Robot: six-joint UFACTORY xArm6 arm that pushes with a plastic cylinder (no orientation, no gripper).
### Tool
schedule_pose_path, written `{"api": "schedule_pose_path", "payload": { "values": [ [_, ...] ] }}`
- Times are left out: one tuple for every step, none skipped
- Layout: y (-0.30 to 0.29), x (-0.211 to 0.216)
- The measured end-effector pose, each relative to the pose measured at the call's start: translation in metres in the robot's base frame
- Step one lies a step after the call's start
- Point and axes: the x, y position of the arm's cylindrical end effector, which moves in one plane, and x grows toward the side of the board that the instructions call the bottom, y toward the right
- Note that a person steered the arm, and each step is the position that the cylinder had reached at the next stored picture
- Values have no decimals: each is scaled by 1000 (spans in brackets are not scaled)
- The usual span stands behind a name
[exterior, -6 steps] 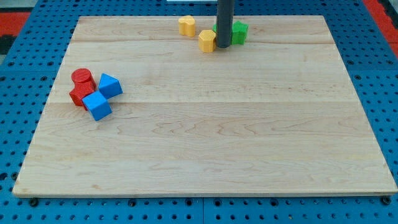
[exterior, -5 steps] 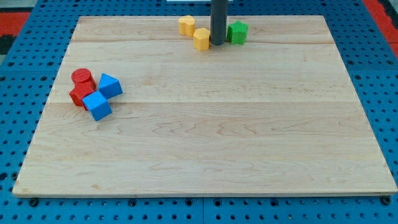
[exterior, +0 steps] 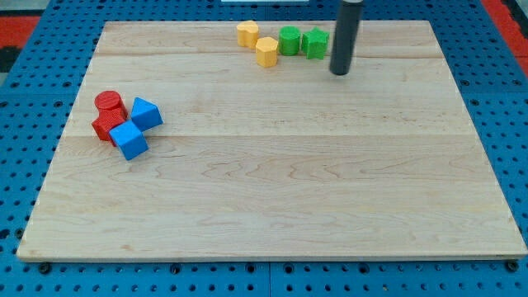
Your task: Slide the green star and green circle closer to yellow hexagon
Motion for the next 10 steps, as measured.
{"api": "schedule_pose_path", "payload": {
  "values": [
    [31,-33],
    [32,-43],
    [23,-43],
    [-19,-44],
    [-57,-44],
    [-66,-44],
    [-66,-43],
    [-66,-23],
    [-80,7],
    [-119,12]
  ]
}}
